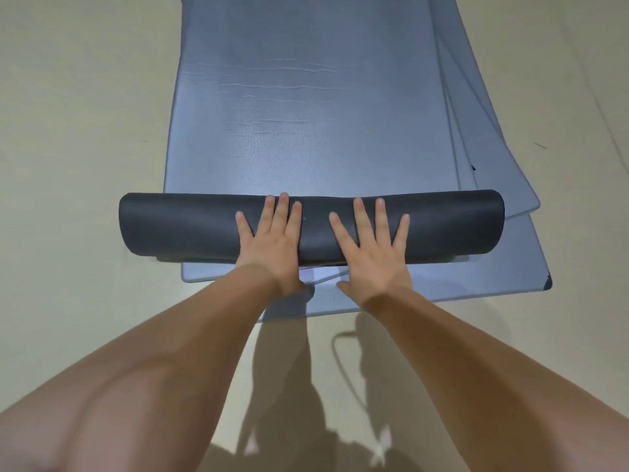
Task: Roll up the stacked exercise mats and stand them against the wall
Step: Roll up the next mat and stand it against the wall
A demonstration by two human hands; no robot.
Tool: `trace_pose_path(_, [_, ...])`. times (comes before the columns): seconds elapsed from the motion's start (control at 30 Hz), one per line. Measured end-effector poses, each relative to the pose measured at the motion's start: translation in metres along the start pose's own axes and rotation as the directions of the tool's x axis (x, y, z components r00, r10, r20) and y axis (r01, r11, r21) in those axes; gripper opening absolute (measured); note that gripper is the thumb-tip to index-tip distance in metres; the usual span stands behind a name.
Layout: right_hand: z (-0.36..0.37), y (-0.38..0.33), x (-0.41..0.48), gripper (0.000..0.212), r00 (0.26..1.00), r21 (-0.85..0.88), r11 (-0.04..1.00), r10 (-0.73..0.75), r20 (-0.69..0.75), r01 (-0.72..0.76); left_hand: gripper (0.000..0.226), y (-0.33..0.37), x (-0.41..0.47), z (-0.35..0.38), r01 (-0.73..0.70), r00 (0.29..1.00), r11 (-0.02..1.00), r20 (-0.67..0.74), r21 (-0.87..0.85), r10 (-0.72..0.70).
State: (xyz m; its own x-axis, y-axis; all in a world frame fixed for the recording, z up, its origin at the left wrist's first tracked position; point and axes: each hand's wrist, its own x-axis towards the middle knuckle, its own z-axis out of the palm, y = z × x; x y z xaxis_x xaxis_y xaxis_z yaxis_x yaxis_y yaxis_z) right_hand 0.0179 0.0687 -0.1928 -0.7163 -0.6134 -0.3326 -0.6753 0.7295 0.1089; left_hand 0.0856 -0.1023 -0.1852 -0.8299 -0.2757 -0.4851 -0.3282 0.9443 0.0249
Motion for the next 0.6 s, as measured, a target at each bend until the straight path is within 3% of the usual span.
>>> trace_pose_path(0.1, [-0.011,0.002,0.023,0.105,1.0,0.012,1.0,0.022,0.0,-0.022,0.128,-0.004,0.017,-0.007,-0.003,1.0,1.0,-0.024,-0.012,0.003])
trace_pose_path(0.27, [-0.031,0.015,0.05,0.103,0.999,0.075,0.997,0.005,0.04,-0.008,0.114,-0.012,0.035,-0.02,-0.027,0.994,0.999,-0.107,-0.018,0.025])
trace_pose_path(0.4, [-0.029,0.016,0.048,0.1,0.999,0.105,0.994,0.014,0.045,-0.018,0.097,-0.011,0.01,-0.004,0.011,0.961,0.999,-0.276,0.047,0.002])
trace_pose_path(0.6, [-0.032,0.014,0.032,0.085,0.998,0.141,0.989,0.027,0.048,-0.033,0.097,-0.006,-0.011,0.004,0.016,0.955,0.998,-0.298,0.066,0.005])
